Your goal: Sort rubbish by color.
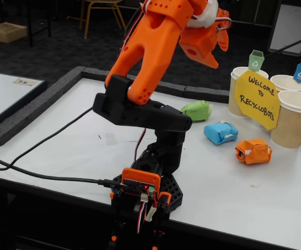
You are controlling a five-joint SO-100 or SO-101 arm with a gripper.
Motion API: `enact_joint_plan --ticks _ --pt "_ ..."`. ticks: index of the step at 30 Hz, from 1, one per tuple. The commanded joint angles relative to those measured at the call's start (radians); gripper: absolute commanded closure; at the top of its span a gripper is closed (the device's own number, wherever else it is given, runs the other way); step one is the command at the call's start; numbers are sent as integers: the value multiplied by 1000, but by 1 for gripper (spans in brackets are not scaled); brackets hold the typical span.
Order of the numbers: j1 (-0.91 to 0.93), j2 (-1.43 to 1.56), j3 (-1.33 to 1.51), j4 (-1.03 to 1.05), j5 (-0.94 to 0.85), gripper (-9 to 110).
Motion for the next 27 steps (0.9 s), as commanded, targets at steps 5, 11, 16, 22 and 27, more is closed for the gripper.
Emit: enact_joint_plan --ticks 5,11,16,22,27 --pt "23 -78 -129 -46 -20 91" --pt "-14 -212 -344 -52 -20 91" --pt "-28 -288 -459 -52 -20 90" --pt "-29 -296 -515 -63 -20 90" --pt "-32 -296 -535 -55 -20 90"
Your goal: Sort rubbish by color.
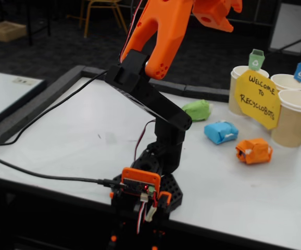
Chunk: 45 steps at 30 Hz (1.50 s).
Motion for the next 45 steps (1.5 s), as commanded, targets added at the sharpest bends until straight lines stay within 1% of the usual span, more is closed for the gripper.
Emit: enact_joint_plan --ticks 1,10,13,17,22,28,36,42,45 --pt "-18 -2 -110 -21 -20 90" --pt "-15 0 -141 17 -20 90" --pt "20 0 -121 26 -20 90" --pt "84 0 -28 26 -20 90" --pt "101 -2 132 20 -20 90" --pt "147 -8 301 -67 -25 90" --pt "202 -23 479 -156 -189 91" --pt "241 -34 595 -192 -460 93" --pt "276 -72 624 -241 -580 93"
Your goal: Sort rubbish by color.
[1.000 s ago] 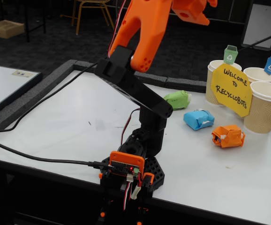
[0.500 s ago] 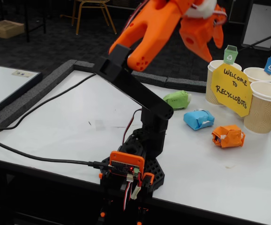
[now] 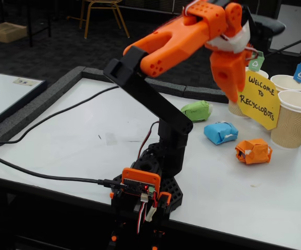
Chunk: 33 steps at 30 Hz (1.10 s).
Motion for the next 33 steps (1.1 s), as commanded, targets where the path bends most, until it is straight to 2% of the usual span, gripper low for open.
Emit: enact_joint_plan --ticks 1,6,13,17,33 --pt "60 -31 -3 -75 -198 93" --pt "124 -94 18 -160 -466 93" --pt "230 -187 28 -337 -730 89" --pt "250 -256 31 -370 -848 88" --pt "250 -468 23 -400 -870 83"
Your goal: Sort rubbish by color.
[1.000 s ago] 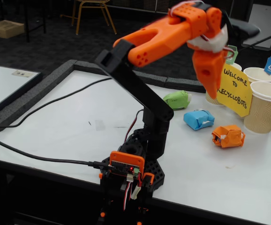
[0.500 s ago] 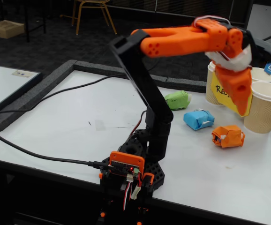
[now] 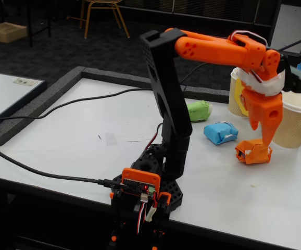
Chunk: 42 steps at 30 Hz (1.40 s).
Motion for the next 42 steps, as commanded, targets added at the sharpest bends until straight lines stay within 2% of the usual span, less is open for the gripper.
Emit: enact_joint_plan --ticks 1,13,16,21,25,33,42 --pt "25 -17 -35 -8 -14 83" --pt "21 -147 -32 -6 -8 82" --pt "8 -167 -31 -41 -6 86" --pt "-5 -169 -29 -95 -6 101" --pt "-5 -167 -48 -95 -6 101" --pt "-6 -143 -140 44 -6 101" --pt "-6 -114 -387 236 -6 101"
